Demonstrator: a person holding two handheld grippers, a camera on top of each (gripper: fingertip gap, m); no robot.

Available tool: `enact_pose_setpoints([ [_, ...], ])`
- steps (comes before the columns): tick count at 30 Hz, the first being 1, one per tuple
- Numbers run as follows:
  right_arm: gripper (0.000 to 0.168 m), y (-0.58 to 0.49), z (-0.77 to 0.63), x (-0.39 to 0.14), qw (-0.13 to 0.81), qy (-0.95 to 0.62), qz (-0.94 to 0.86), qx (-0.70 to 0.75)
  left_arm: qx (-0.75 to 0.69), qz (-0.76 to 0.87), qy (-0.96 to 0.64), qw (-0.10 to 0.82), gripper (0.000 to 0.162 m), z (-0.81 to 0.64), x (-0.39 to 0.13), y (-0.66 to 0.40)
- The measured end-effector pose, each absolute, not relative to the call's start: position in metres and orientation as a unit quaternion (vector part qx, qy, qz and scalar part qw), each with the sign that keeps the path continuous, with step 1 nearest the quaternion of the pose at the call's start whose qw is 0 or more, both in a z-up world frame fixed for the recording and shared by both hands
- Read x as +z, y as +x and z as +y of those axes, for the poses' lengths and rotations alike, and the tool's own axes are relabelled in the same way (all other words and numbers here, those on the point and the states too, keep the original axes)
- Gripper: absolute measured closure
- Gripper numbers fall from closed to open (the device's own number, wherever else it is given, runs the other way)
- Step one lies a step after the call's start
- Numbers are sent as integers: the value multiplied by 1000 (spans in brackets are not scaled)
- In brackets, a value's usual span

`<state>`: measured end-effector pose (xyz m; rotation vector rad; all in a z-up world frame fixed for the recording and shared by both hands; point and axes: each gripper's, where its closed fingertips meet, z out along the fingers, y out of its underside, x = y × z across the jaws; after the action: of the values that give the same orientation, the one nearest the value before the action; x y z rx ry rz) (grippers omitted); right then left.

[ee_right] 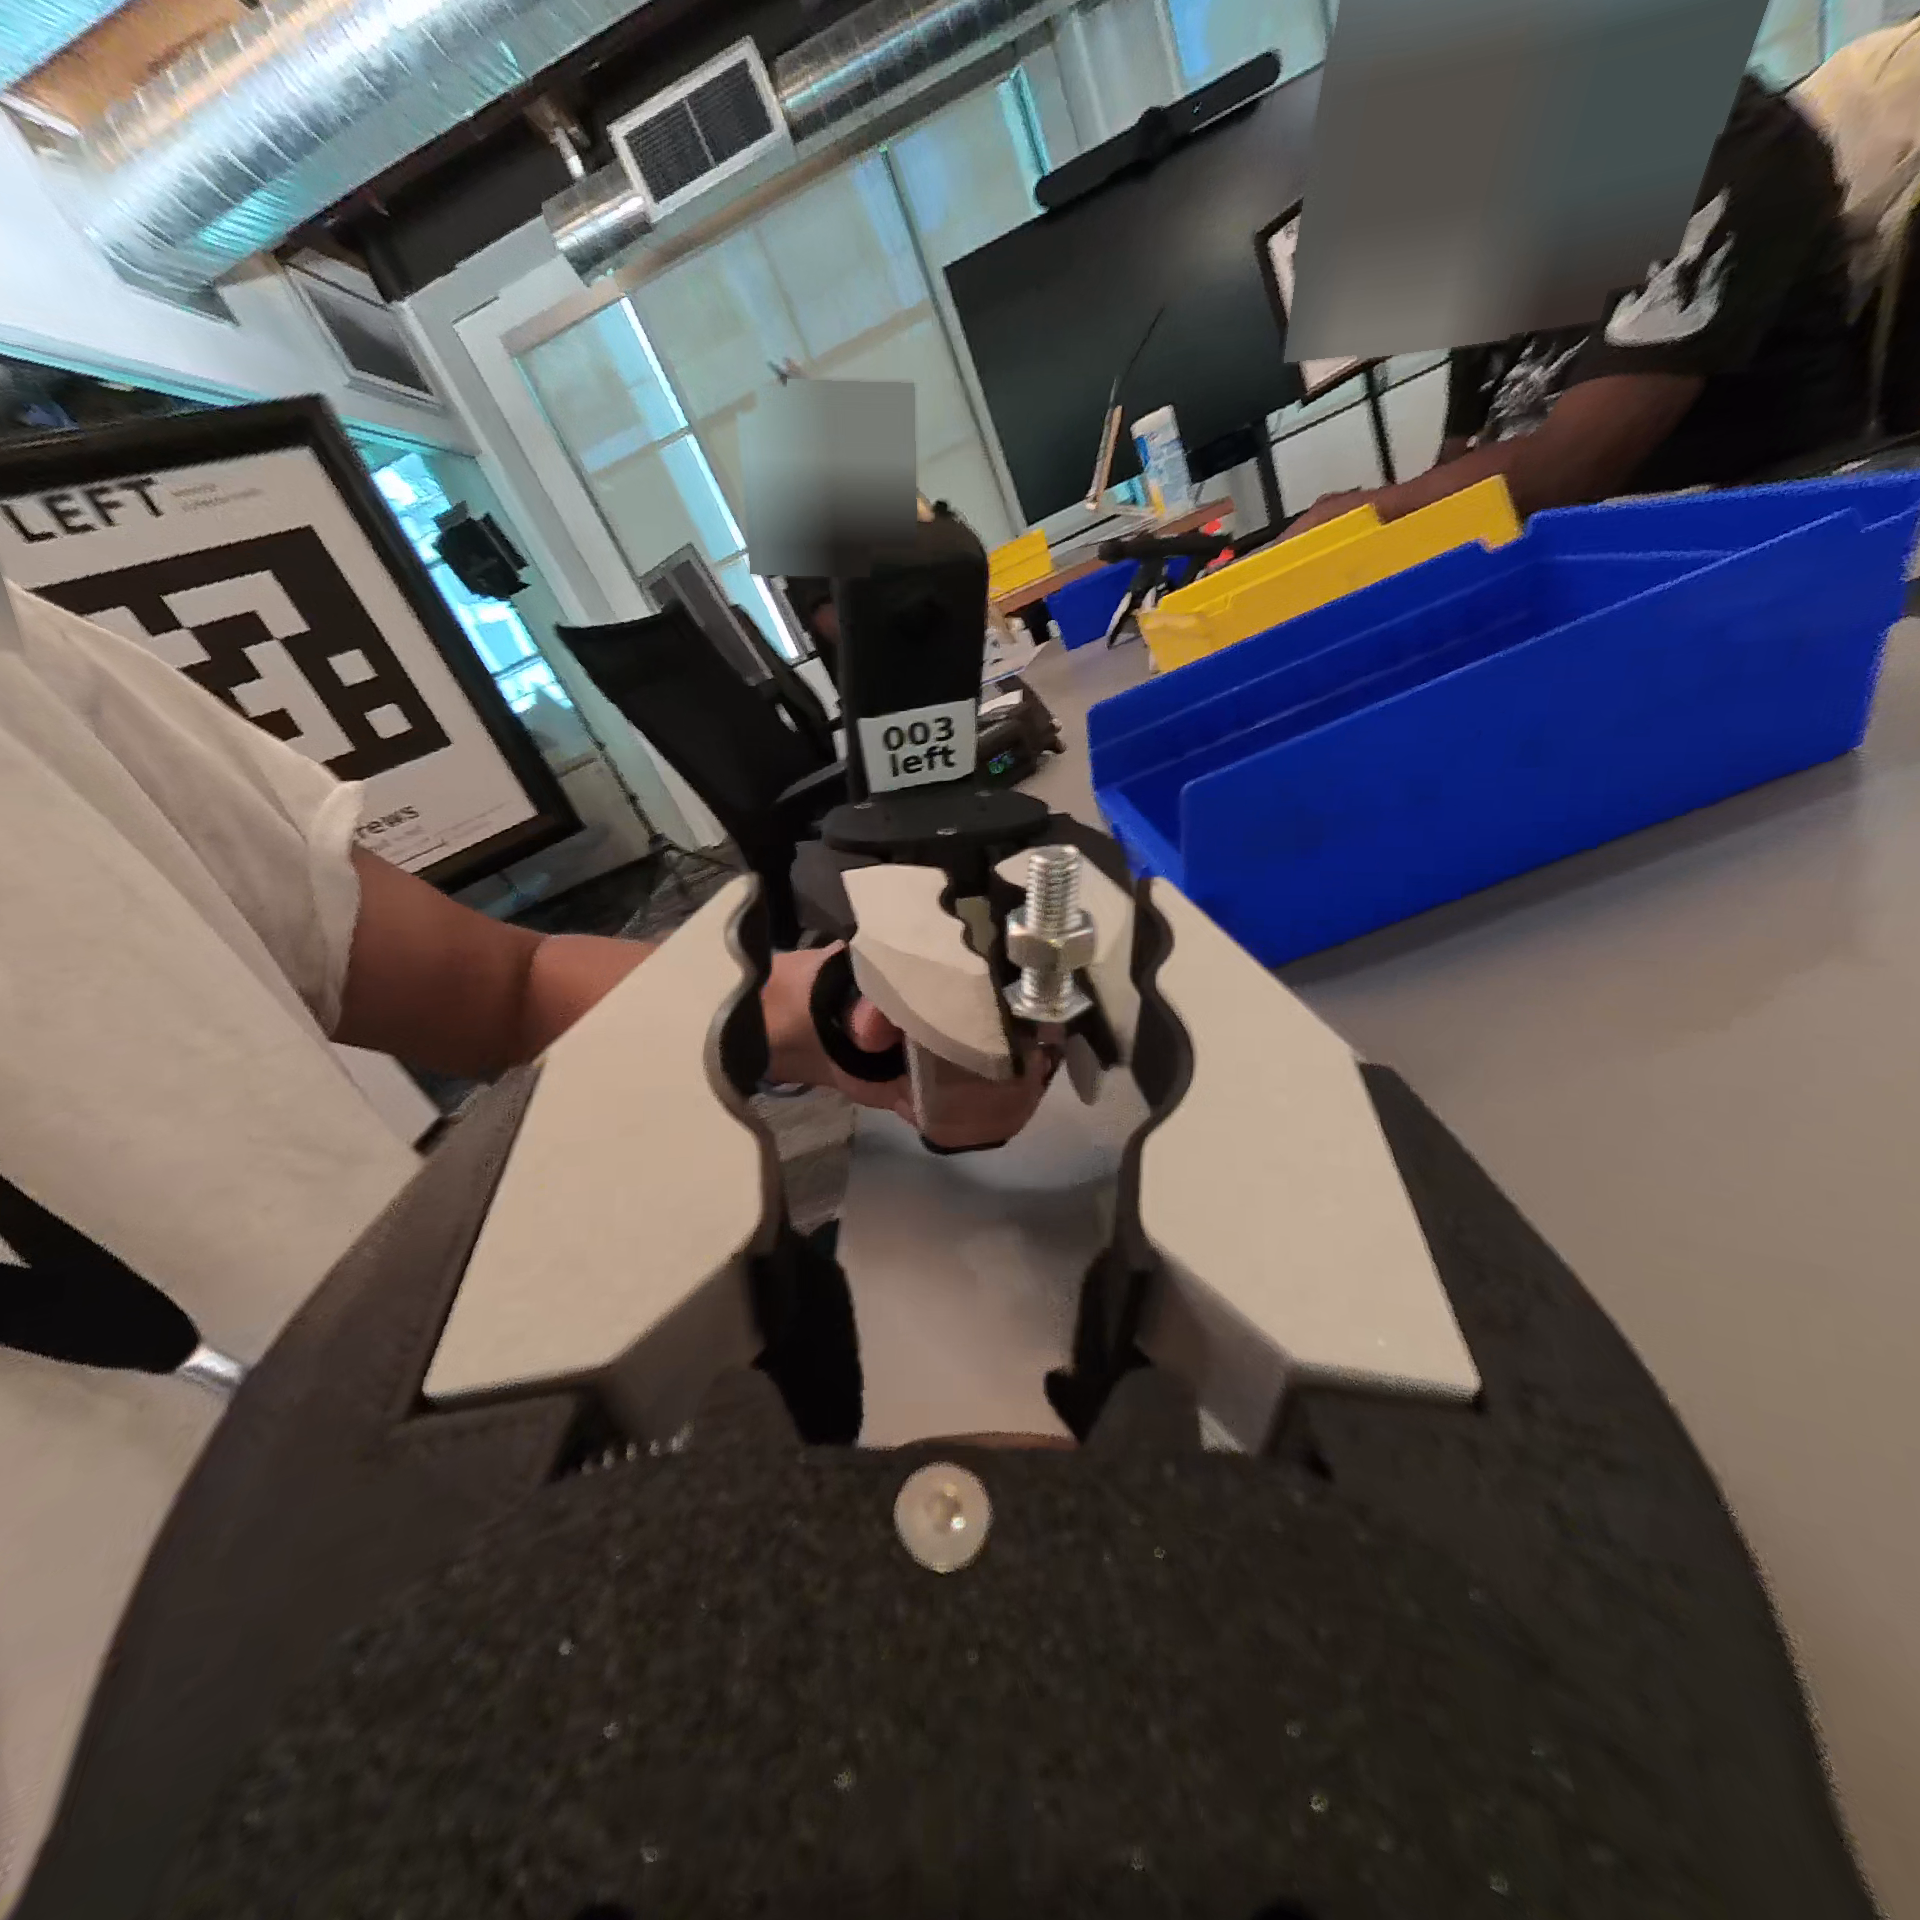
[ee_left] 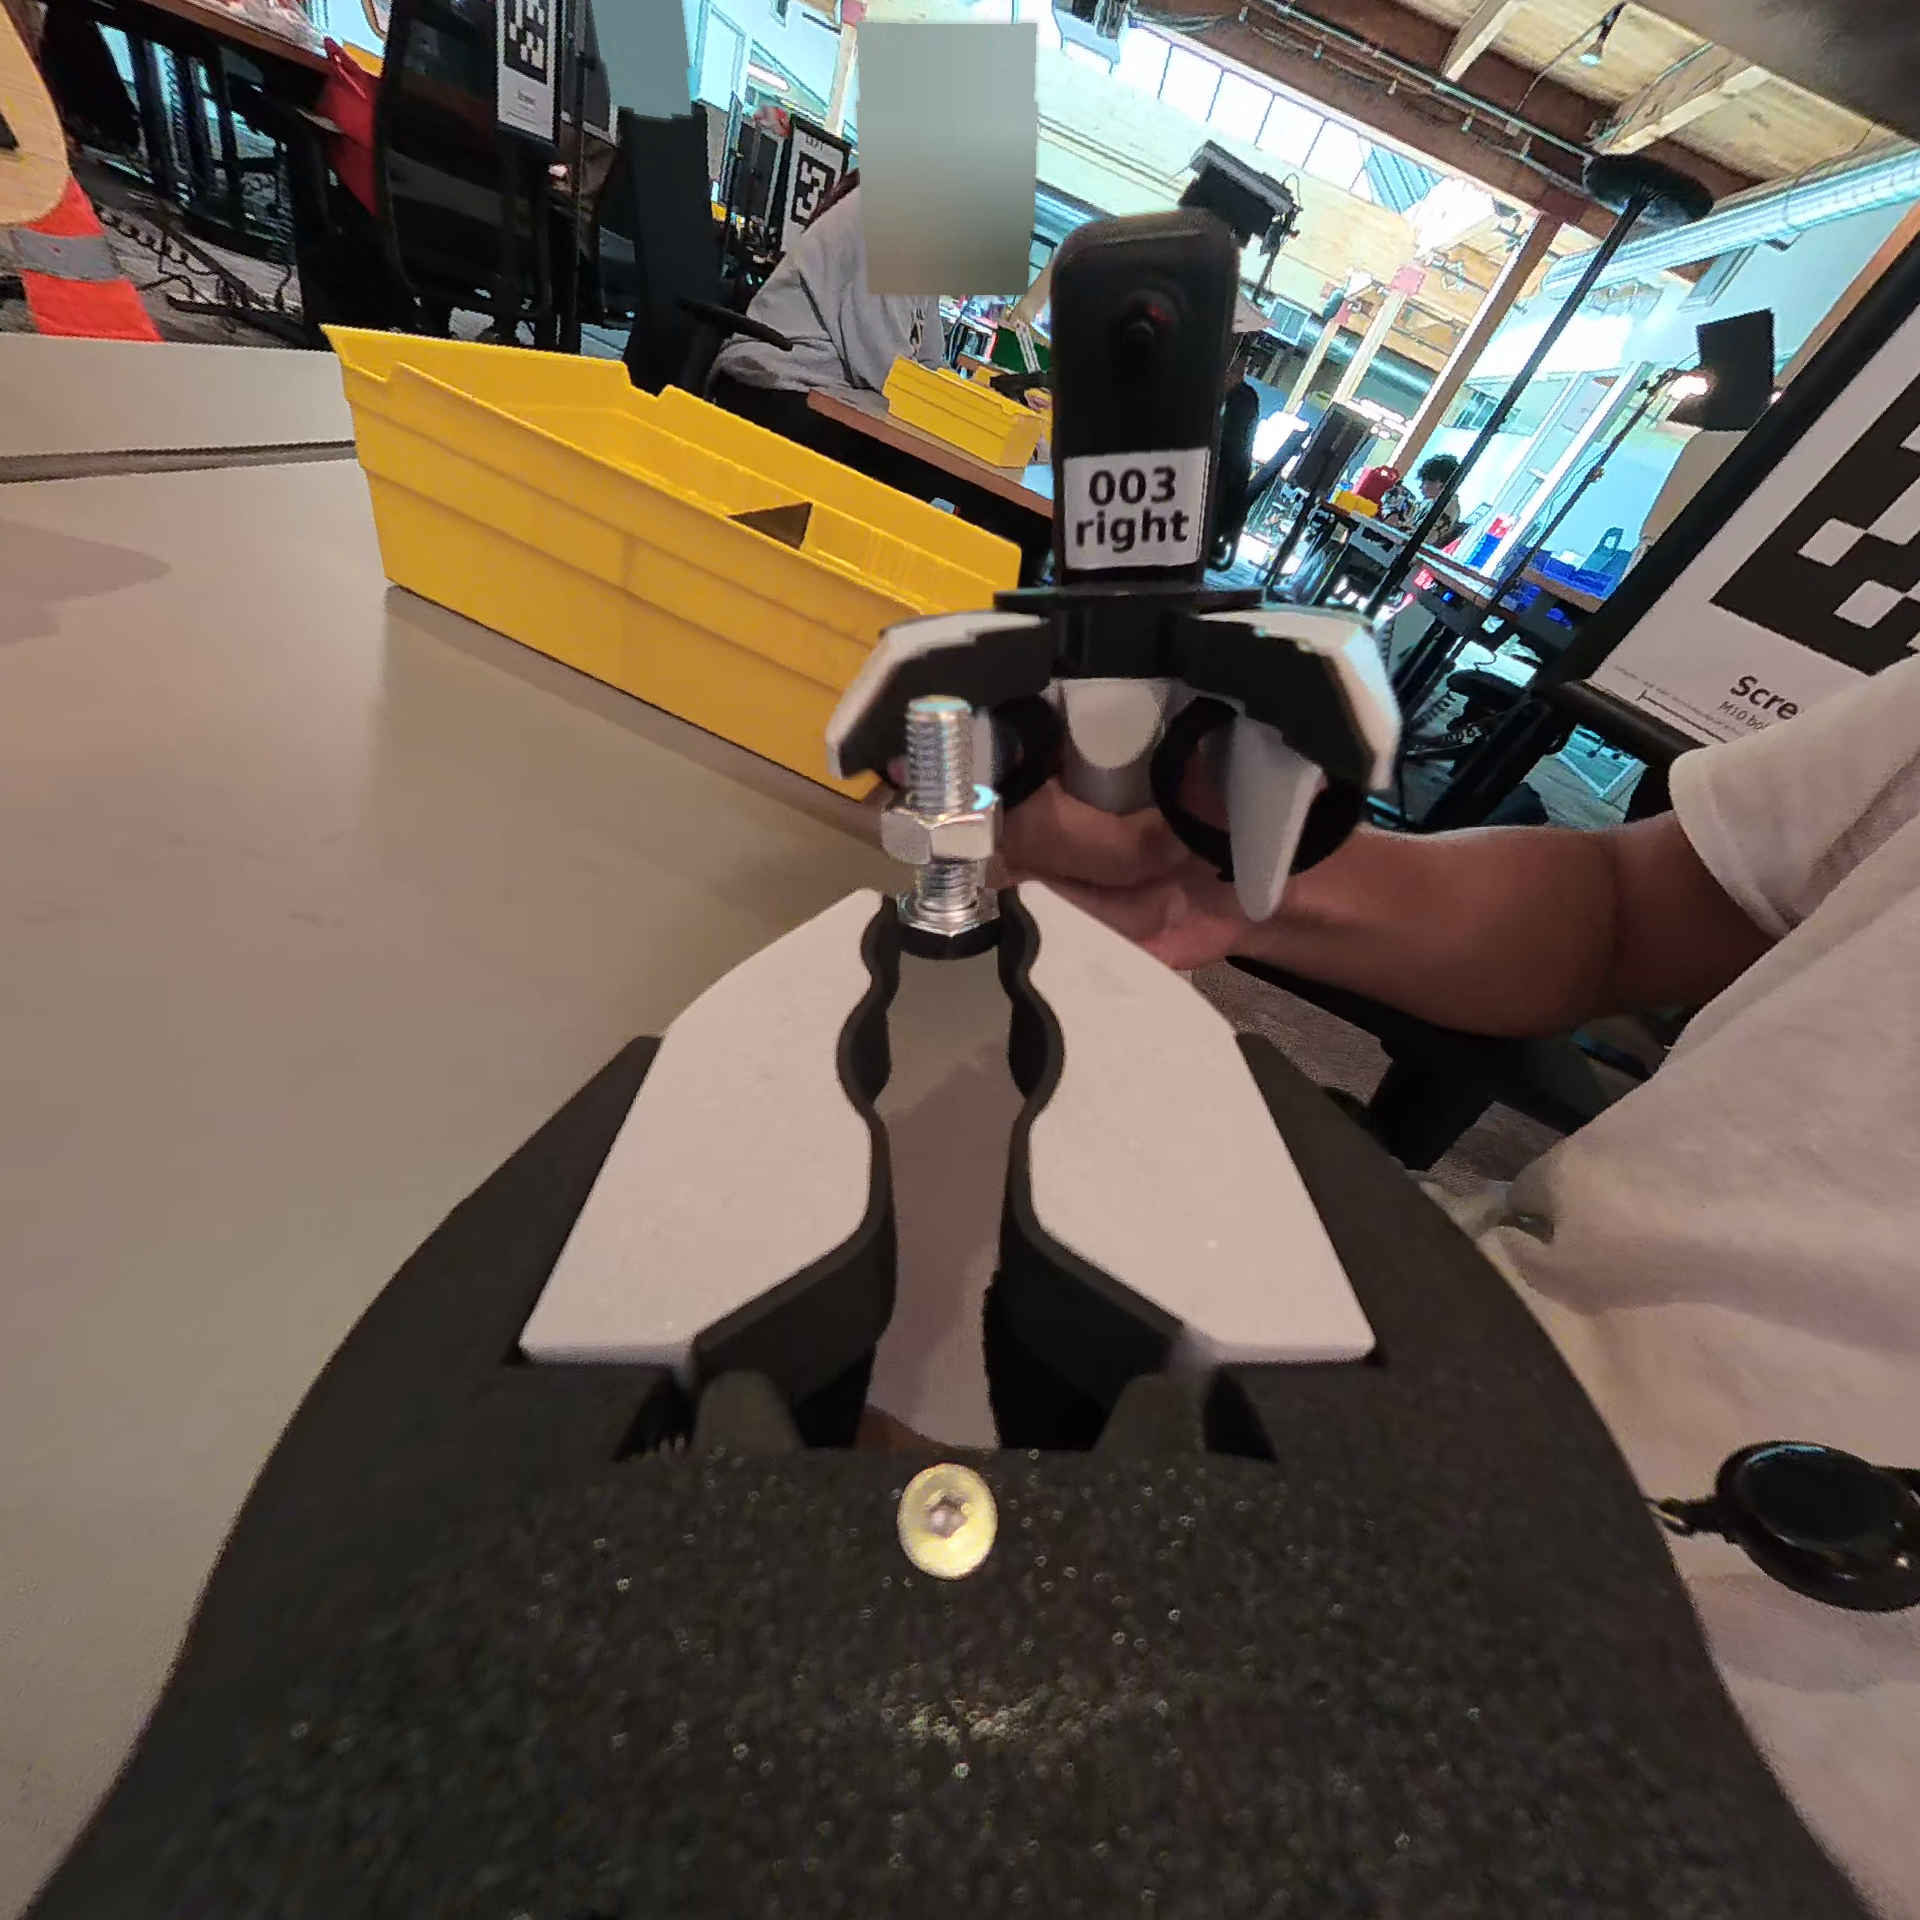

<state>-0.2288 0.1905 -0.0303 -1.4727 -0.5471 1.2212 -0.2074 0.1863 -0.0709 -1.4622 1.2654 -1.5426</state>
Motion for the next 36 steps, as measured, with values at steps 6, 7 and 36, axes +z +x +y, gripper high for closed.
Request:
enact_pose_setpoints([
  [6,99,-229,187,-41,545,-645,-255,470,-588,486,-557,328,144,186,-70,-213],
  [7,99,-238,185,-42,538,-645,-269,471,-586,491,-556,325,144,184,-72,-211],
  [36,84,-264,178,-45,493,-639,-295,512,-564,535,-548,309,144,169,-83,-205],
])
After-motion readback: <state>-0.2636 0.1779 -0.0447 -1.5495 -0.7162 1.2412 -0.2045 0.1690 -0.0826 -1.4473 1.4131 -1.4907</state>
